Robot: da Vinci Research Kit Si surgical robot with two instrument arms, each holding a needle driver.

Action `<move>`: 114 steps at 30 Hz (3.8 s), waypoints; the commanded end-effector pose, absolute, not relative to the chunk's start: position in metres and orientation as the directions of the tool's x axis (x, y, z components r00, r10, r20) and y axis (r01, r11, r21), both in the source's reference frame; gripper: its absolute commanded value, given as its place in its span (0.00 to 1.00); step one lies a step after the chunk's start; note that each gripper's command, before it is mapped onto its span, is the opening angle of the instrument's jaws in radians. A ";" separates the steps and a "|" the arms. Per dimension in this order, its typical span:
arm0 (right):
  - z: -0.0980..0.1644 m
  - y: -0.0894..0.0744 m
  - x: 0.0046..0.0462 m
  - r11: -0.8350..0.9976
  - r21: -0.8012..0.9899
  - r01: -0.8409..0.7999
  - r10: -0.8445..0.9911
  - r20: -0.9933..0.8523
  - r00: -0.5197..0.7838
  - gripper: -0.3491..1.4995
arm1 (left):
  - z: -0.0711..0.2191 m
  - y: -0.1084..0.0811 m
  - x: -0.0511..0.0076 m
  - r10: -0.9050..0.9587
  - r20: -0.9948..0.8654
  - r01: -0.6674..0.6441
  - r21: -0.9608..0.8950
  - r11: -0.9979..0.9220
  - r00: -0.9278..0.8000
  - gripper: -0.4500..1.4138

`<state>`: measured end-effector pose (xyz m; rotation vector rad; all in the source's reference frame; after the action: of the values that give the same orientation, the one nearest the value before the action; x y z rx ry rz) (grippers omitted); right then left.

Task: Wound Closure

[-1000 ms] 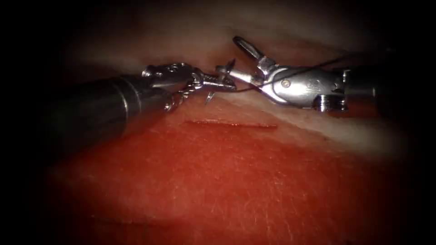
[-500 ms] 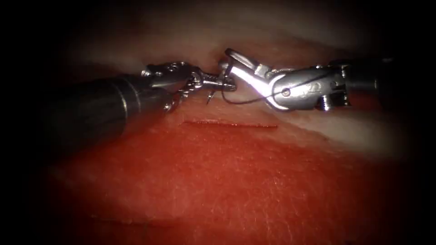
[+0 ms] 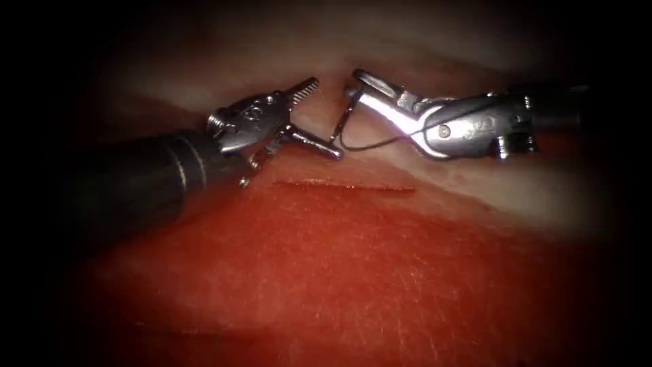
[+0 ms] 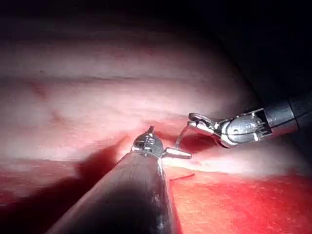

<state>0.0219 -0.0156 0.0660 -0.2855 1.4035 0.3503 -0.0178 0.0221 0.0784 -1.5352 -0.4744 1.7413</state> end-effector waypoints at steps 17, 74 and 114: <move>0.071 -0.013 0.0218 0.912 0.371 -0.177 0.387 -0.920 0.064 0.00 | 0.080 0.018 -0.0151 0.676 -0.727 -0.263 -0.633 -0.728 -0.123 0.84; 0.069 -0.015 0.0247 0.954 0.231 -0.190 0.222 -0.973 -0.065 0.00 | 0.082 0.021 -0.0184 0.981 -0.194 -0.218 -0.959 -0.183 0.031 0.00; 0.068 -0.015 0.0257 0.927 0.227 -0.298 0.225 -0.973 -0.043 0.12 | 0.082 0.021 -0.0183 0.951 -0.309 -0.184 -0.936 -0.301 0.015 0.00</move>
<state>0.0248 -0.0147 0.0672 -0.0576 1.5517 0.4241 -0.0178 0.0204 0.0816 -1.3100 -0.8783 1.4776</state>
